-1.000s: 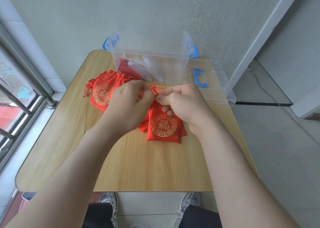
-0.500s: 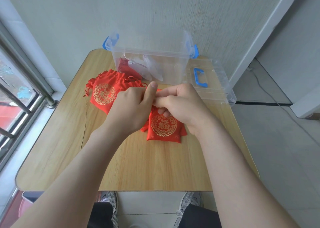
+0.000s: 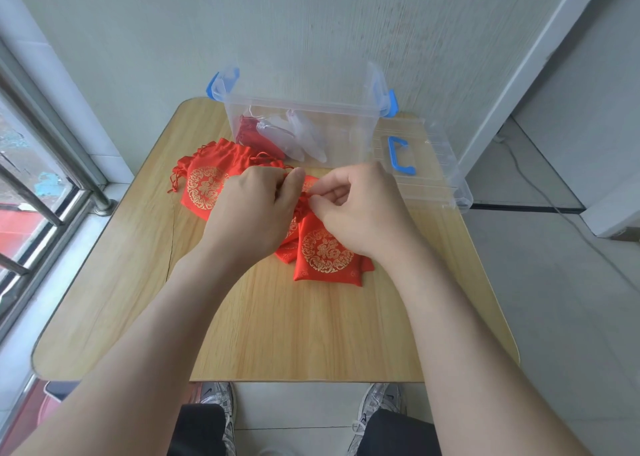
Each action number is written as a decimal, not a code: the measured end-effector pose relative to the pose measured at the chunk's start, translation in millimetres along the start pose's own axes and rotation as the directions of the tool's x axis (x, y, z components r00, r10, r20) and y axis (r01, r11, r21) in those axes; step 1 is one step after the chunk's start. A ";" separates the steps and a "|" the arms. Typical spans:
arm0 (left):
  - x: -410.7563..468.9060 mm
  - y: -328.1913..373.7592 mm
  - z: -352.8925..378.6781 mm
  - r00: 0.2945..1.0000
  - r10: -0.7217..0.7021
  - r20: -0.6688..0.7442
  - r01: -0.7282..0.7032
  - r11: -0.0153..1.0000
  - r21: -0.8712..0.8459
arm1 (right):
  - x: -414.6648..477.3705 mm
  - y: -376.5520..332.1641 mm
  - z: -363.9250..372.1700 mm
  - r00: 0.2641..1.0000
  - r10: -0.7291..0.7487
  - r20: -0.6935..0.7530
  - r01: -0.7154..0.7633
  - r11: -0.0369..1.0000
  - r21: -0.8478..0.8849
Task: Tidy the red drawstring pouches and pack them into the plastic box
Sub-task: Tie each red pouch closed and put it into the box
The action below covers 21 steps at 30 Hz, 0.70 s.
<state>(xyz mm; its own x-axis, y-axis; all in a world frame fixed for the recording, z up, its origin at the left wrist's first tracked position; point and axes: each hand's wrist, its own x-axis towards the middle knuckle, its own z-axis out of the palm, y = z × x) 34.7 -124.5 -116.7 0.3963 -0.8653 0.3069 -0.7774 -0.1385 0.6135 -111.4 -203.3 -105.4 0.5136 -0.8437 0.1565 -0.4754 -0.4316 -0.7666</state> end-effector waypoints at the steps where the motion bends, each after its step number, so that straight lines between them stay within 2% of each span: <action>1: 0.4 -0.6 -0.2 1.000 -0.001 0.002 0.001 1.000 -0.001 | -1.1 -2.1 0.2 1.000 -0.016 -0.016 0.015 0.999 -0.031; 9: 2.0 -6.7 -0.3 0.999 -0.028 0.020 0.027 0.999 0.019 | -5.8 -1.5 -0.1 0.998 -0.068 -0.003 0.066 0.971 -0.230; 21: 1.8 3.1 0.9 0.986 -0.136 0.100 0.142 0.988 -0.059 | -4.1 5.1 3.0 0.994 -0.082 -0.076 0.048 0.928 -0.370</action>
<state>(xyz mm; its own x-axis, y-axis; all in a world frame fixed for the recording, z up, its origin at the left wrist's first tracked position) 32.6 -126.9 -114.9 0.4476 -0.8821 0.1468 -0.6831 -0.2313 0.6927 -113.8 -201.1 -111.8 0.4950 -0.8273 0.2655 -0.6806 -0.5591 -0.4734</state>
